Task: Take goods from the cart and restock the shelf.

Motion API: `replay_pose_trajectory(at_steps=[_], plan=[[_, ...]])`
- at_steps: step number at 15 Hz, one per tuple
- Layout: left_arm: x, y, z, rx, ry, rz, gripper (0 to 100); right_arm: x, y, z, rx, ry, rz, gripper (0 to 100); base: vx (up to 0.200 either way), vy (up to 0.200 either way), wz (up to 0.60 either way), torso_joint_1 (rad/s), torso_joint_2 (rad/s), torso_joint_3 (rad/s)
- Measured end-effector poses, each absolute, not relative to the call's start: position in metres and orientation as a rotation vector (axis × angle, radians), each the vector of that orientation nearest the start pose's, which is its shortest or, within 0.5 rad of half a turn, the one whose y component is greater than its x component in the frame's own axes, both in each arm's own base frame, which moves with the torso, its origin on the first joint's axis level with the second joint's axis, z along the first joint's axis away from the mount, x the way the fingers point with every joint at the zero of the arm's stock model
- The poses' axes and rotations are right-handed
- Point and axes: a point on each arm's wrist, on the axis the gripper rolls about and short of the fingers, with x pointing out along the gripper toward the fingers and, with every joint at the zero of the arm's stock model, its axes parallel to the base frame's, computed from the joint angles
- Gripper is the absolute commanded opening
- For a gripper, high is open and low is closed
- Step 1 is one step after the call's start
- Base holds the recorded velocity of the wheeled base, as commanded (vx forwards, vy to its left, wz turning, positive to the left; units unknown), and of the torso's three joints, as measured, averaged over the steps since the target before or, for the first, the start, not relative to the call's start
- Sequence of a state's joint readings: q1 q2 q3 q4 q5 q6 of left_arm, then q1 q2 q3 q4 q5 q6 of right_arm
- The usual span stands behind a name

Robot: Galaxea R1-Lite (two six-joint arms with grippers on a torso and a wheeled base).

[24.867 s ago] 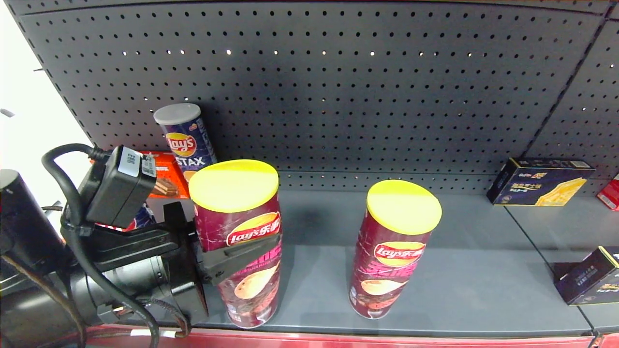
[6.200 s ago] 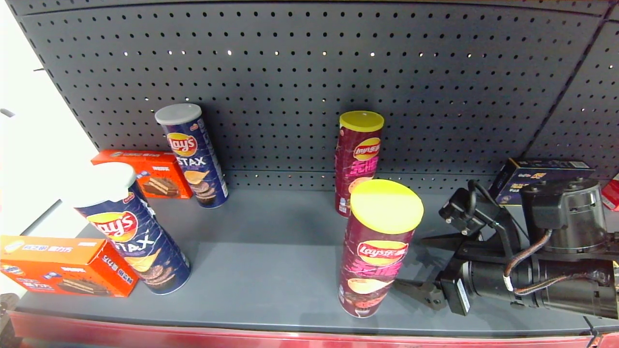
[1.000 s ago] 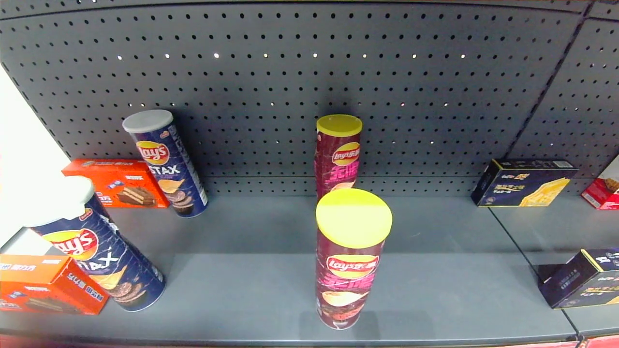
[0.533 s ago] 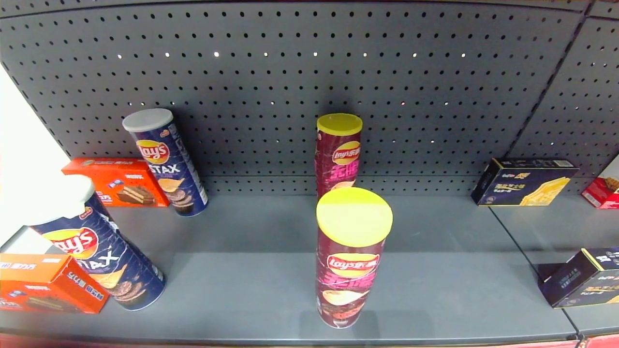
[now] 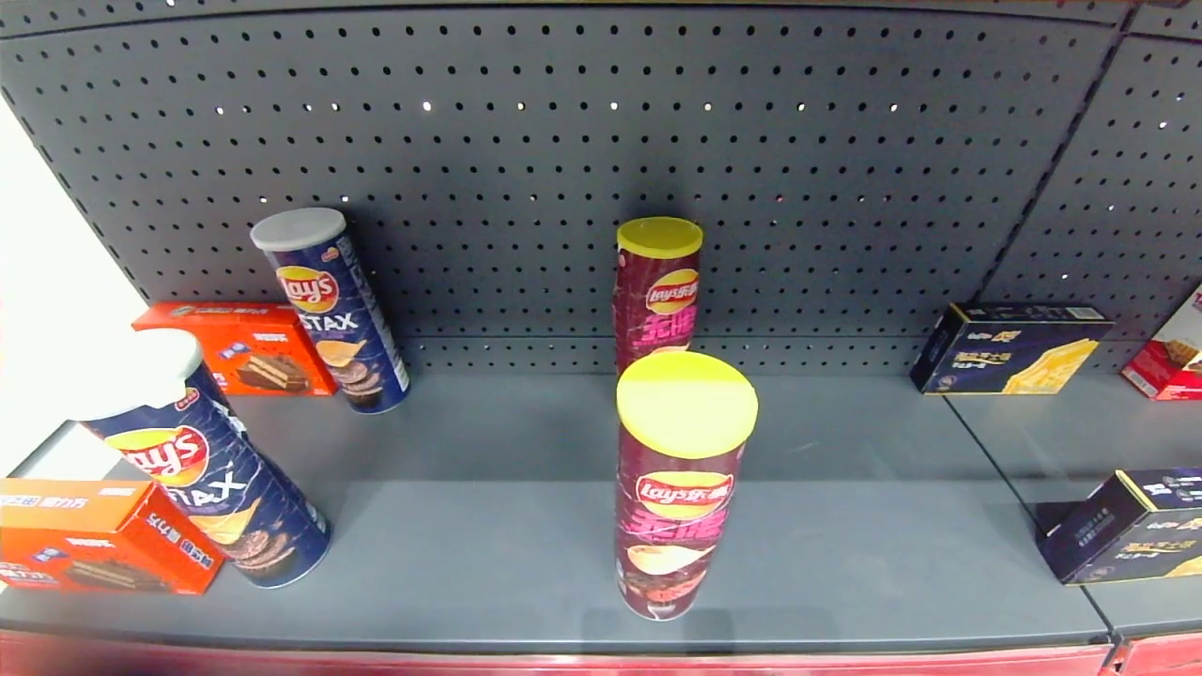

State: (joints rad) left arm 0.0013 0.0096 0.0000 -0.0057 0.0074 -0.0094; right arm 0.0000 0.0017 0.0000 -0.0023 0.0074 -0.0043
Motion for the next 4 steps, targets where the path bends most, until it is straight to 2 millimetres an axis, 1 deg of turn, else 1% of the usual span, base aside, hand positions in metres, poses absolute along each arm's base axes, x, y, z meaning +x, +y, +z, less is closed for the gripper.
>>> replay_pose_trajectory(at_steps=[4], plan=[[-0.0221,0.0001,0.0763,-0.010,0.004,0.009,100,-0.0227,0.0002,0.0759,-0.007,-0.002,0.008,100,0.000,0.000,0.00,0.000,0.00,0.000]])
